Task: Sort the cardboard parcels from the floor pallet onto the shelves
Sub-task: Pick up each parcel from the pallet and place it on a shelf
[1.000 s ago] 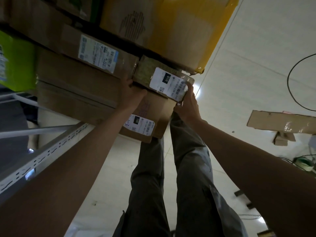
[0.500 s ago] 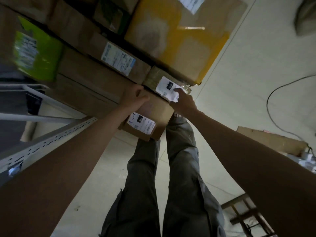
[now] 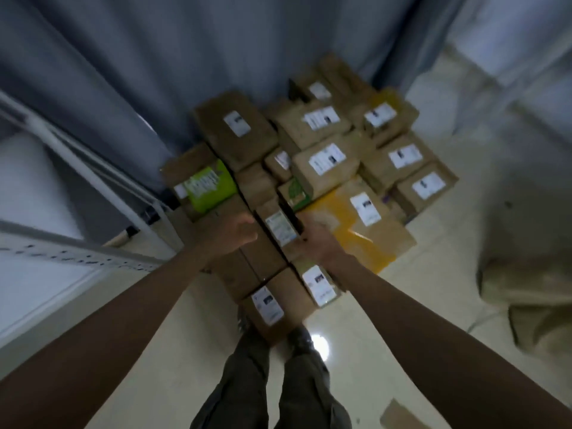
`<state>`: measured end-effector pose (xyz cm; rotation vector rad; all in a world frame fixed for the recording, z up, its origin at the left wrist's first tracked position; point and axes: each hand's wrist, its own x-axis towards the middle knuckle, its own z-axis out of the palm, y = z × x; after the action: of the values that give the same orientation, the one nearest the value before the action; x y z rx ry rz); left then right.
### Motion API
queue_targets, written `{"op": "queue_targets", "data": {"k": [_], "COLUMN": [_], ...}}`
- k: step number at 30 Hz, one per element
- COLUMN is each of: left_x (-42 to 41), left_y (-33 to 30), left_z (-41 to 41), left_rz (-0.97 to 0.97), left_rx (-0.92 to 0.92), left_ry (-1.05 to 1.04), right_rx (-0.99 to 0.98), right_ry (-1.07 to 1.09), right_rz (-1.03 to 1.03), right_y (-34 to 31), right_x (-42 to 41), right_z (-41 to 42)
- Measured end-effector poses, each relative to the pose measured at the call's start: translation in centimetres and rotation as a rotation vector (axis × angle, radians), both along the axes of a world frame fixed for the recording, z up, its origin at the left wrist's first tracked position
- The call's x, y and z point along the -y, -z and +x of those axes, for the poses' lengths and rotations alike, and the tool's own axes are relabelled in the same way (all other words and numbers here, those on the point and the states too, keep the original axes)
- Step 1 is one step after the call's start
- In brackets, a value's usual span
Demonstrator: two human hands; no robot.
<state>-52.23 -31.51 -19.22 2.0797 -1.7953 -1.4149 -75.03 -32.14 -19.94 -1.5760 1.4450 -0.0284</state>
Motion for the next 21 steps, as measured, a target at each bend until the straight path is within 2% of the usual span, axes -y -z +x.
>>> {"op": "queue_targets", "data": {"k": [3, 7, 11, 16, 21], "left_x": [-1.4, -4.7, -8.9, -15.0, -23.1], "left_y": [-5.1, -12.0, -20.6, -32.0, -39.2], "left_z": [2.5, 5.9, 10.3, 16.8, 22.7], "left_rz": [-0.078, -0.184, -0.276, -0.428, -0.553], "left_rx": [0.059, 0.092, 0.239, 0.303, 0.438], "left_ry": [-0.03, -0.17, -0.234, -0.419, -0.521], "right_rx": [0.003, 0.019, 0.058, 0.196, 0.385], "right_ry": [-0.11, -0.349, -0.584, -0.774, -0.91], "right_rz": [-0.068, -0.167, -0.303, -0.478, -0.555], "right_y": [-4.7, -10.8, -18.0, -28.4, -36.1], "right_x": [1.7, 2.6, 2.3, -0.2, -7.0], "right_z": [2.2, 6.2, 12.5, 21.7, 31.4]}}
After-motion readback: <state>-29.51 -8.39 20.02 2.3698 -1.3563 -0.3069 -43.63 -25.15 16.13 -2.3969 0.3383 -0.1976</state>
